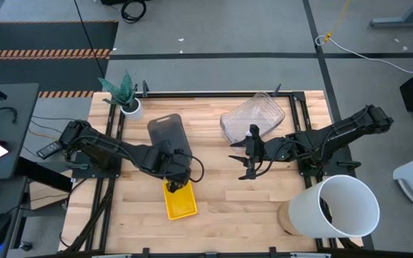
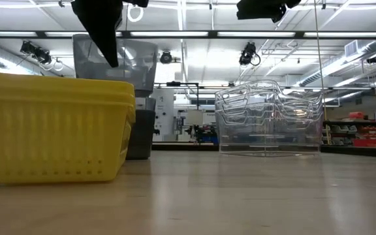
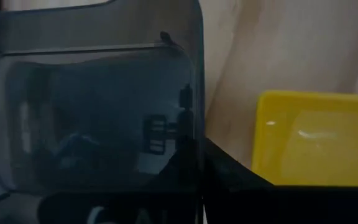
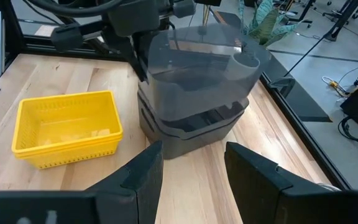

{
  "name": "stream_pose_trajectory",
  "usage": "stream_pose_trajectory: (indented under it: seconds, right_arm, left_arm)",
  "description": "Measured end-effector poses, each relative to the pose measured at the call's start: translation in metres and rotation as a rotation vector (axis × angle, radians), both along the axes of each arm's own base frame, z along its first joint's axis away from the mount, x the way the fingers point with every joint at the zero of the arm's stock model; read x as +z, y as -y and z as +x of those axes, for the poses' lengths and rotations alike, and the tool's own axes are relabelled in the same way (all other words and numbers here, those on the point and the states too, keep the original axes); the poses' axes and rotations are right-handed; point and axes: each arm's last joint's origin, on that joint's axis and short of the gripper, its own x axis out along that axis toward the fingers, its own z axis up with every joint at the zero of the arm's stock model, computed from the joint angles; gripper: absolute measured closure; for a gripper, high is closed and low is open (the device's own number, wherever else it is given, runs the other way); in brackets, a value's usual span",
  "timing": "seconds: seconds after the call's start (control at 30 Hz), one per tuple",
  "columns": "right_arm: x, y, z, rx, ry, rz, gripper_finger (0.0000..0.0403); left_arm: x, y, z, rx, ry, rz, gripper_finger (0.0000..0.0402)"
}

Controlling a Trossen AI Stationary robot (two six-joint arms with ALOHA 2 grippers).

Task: Stack baskets by color
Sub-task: Stack the top black bin on top of the bottom black bins

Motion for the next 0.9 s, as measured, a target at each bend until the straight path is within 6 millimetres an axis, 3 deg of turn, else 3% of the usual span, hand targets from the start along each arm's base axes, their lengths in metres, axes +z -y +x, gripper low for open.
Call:
stream_pose_trajectory:
  seconds: [0.27,0.5,0.73,0.9]
  right_arm:
    - [0.000,0.000,0.000,0.000,0.000,0.000,0.0226]
    - [0.000,0.000,0.000,-0.001,0.001,0.003,0.0226]
    - [0.000,0.000,0.000,-0.001,0.001,0.003,0.0226]
    - [0.000,0.000,0.000,-0.001,0.000,0.003,0.0226]
  left_arm:
    - [-0.003,-0.003,0.000,0.023,0.000,0.036,0.0398]
    - [-0.025,-0.002,0.004,0.029,-0.059,0.054,0.0398]
    - [-0.028,-0.002,0.007,0.052,-0.052,-0.054,0.0394]
    - [-0.028,-0.004,0.009,0.063,-0.073,-0.152,0.0368]
